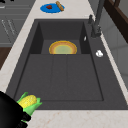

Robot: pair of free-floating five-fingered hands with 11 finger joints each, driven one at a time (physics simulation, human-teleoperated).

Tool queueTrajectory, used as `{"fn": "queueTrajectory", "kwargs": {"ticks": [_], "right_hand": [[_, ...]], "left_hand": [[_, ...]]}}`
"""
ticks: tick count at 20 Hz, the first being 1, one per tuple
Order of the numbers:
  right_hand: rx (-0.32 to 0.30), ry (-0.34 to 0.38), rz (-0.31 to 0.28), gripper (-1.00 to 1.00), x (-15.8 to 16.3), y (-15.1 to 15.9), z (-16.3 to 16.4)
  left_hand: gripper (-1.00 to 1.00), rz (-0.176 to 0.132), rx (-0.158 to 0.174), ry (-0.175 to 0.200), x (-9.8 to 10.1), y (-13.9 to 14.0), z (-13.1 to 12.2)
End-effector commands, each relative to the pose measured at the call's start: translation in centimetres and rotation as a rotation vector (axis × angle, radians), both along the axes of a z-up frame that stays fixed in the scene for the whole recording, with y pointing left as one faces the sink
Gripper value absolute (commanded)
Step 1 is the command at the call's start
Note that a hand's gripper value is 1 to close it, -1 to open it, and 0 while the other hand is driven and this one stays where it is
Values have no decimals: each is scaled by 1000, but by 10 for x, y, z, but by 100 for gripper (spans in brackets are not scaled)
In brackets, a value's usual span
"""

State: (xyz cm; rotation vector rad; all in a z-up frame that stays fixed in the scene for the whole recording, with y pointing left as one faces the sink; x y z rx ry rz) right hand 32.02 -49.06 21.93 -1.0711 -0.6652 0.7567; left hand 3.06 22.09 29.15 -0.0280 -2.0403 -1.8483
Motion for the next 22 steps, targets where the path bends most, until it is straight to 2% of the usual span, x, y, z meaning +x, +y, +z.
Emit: {"fn": "queueTrajectory", "kwargs": {"ticks": [1,7,16,22], "right_hand": [[-7,27,57,100,-1,22,6],[-18,-3,115,100,-9,42,6],[1,-23,206,100,-16,76,5],[5,-25,166,100,-9,111,5]], "left_hand": [[0,0,0,0,0,0,0],[0,0,0,0,0,0,0],[0,0,0,0,0,0,0],[0,0,0,0,0,0,0]]}}
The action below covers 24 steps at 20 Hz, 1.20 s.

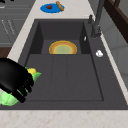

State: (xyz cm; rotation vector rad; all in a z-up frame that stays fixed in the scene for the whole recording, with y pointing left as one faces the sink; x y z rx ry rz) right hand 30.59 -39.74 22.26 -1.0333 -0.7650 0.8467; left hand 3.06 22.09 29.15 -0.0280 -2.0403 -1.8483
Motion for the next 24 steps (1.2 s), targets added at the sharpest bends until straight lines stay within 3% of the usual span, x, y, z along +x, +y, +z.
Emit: {"fn": "queueTrajectory", "kwargs": {"ticks": [1,11,20,24], "right_hand": [[-16,0,32,100,6,23,1],[-69,3,-1,100,26,91,2],[-83,43,-1,100,29,159,27],[-70,93,35,100,21,188,49]], "left_hand": [[0,0,0,0,0,0,0],[0,0,0,0,0,0,0],[0,0,0,0,0,0,0],[0,0,0,0,0,0,0]]}}
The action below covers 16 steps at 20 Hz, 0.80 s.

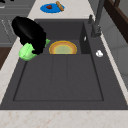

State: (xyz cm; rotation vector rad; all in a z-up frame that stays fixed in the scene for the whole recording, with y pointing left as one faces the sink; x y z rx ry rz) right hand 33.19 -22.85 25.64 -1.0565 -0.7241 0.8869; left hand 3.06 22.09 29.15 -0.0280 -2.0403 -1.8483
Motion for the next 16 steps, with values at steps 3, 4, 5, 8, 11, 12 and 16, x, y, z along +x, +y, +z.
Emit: {"fn": "queueTrajectory", "kwargs": {"ticks": [3,4,5,8,11,12,16], "right_hand": [[-26,80,42,100,-12,39,30],[-26,78,49,100,-13,45,33],[-26,80,53,100,-15,52,37],[-26,61,61,100,-23,71,42],[-26,38,74,100,-28,88,45],[-25,36,75,100,-30,94,46],[-26,34,81,100,-38,118,50]], "left_hand": [[0,0,0,0,0,0,0],[0,0,0,0,0,0,0],[0,0,0,0,0,0,0],[0,0,0,0,0,0,0],[0,0,0,0,0,0,0],[0,0,0,0,0,0,0],[0,0,0,0,0,0,0]]}}
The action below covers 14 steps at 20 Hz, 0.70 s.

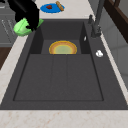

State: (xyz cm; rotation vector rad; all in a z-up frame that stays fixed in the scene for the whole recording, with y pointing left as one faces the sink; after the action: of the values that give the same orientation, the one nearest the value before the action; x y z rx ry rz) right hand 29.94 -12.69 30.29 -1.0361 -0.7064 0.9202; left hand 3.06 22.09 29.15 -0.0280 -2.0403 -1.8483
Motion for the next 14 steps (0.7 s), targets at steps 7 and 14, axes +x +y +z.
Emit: {"fn": "queueTrajectory", "kwargs": {"ticks": [7,14], "right_hand": [[-24,0,70,100,-19,57,9],[-24,0,51,100,-23,103,3]], "left_hand": [[0,0,0,0,0,0,0],[0,0,0,0,0,0,0]]}}
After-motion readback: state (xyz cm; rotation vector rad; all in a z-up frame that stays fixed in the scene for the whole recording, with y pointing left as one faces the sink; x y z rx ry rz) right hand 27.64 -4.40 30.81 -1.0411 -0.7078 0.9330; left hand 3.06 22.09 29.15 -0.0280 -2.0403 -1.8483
